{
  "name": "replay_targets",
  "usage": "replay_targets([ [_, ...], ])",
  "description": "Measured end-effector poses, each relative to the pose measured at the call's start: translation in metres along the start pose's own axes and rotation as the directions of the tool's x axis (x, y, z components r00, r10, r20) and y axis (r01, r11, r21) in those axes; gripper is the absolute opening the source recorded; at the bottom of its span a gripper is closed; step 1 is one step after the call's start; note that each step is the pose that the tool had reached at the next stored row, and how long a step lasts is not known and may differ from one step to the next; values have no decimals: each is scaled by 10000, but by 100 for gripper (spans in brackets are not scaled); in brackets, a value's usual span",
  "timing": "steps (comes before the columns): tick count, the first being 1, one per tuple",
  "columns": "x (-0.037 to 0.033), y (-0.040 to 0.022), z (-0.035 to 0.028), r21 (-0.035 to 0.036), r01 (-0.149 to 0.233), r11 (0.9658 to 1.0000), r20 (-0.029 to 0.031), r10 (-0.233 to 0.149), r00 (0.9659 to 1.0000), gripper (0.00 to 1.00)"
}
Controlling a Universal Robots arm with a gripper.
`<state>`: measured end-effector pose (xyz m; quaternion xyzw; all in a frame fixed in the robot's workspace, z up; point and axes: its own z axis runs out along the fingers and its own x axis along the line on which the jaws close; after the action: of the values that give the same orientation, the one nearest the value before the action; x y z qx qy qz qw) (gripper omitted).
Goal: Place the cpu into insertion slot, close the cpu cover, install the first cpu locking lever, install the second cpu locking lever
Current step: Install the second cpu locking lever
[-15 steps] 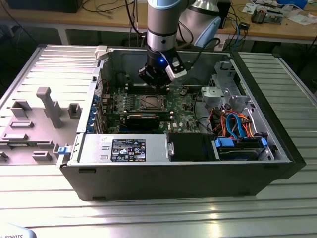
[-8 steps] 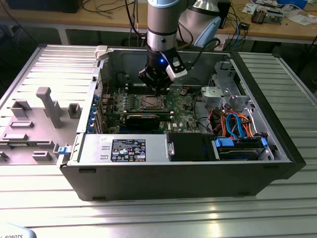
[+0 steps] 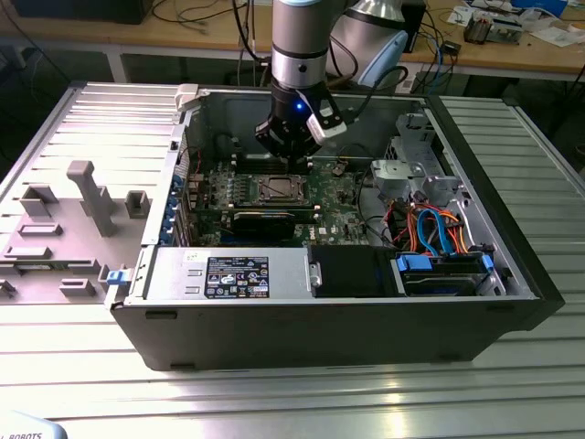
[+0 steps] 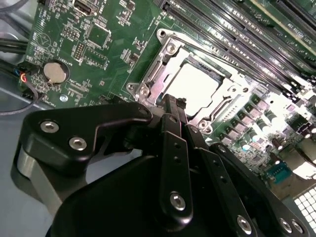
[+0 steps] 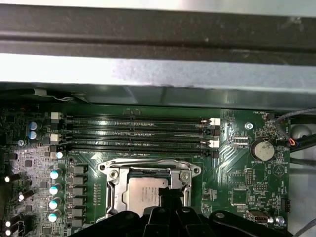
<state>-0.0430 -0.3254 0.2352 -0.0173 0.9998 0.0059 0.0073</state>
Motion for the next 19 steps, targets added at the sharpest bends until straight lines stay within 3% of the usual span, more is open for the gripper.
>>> replay_targets([
  [10,3,-96,0,0,0,10000,0,0,10000,11],
  [19,3,-98,0,1,0,10000,0,0,10000,11],
])
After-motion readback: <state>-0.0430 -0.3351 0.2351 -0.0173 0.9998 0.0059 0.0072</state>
